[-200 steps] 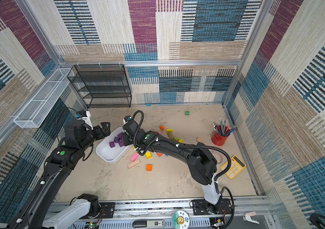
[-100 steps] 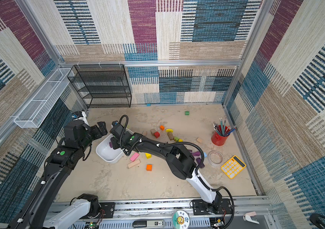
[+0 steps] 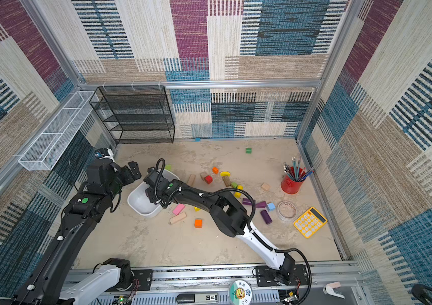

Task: Pick purple bricks into the storage bin
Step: Place the building block in the storage box.

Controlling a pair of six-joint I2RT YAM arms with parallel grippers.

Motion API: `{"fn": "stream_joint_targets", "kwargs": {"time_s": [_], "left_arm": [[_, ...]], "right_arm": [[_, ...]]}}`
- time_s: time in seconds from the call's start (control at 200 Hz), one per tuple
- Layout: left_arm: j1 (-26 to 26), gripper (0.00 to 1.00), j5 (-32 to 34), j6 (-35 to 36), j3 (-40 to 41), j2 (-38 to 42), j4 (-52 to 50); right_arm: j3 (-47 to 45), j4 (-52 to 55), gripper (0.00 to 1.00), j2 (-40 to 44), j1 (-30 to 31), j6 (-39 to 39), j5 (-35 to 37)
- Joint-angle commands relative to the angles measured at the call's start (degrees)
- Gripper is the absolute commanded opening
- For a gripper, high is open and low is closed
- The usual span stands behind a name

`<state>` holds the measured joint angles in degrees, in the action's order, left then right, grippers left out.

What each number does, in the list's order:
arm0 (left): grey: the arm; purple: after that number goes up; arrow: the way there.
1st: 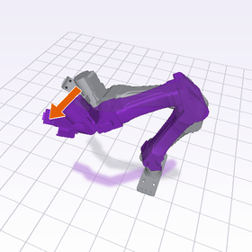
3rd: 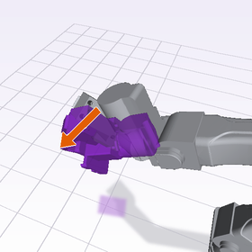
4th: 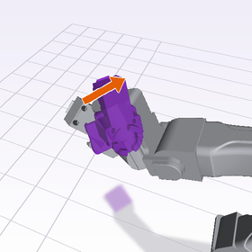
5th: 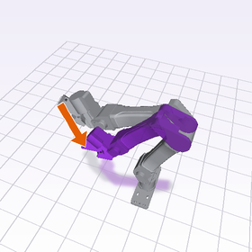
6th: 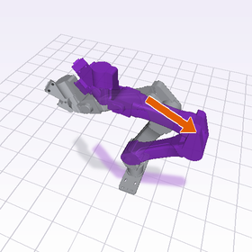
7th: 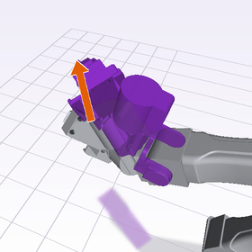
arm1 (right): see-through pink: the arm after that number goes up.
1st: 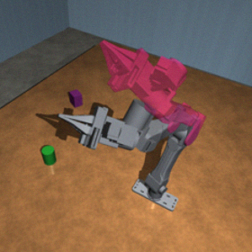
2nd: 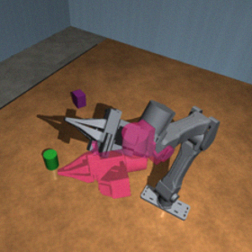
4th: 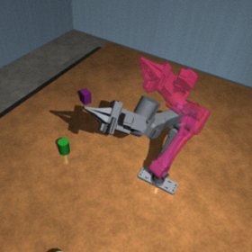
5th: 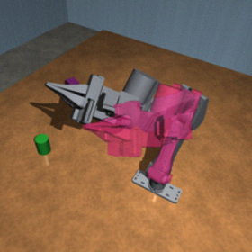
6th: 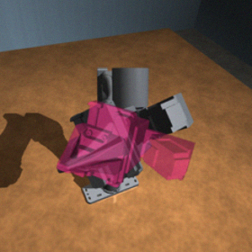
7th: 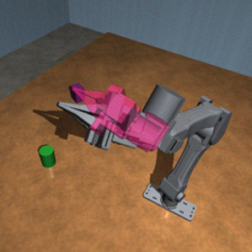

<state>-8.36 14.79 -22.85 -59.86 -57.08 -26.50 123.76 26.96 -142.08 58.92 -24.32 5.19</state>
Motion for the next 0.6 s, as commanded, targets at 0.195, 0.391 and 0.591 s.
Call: {"fn": "stream_joint_targets", "kwargs": {"time_s": [0.195,0.391,0.591], "left_arm": [[0.36,0.99,-1.48,-0.88,-0.69,-0.64,-0.34],[0.45,0.99,-3.72,-0.97,-1.05,-1.28,-0.61],[0.43,0.99,-6.65,-1.48,-1.23,-2.28,-0.48]], "right_arm": [[-4.40,-1.33,0.47,7.63,-0.21,0.77,4.48],[-14.44,-3.98,0.48,15.85,-1.38,0.09,7.00],[-27.96,-5.69,0.49,27.07,-2.73,-1.14,10.89]]}}
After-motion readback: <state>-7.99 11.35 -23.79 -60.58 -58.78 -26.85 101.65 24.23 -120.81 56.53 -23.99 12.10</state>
